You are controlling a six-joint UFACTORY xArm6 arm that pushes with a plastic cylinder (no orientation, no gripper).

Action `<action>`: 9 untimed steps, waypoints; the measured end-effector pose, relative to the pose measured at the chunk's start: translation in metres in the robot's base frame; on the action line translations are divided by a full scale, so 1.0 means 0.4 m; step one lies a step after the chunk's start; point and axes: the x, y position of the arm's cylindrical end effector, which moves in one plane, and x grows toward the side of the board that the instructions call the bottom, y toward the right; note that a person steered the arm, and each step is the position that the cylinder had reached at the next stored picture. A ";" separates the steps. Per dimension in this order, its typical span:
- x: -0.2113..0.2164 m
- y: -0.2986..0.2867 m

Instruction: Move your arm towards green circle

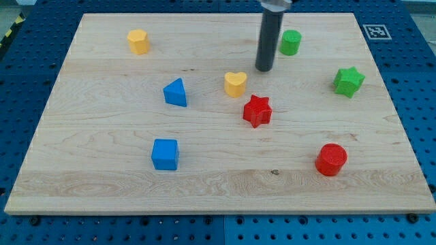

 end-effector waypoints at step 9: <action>-0.249 0.042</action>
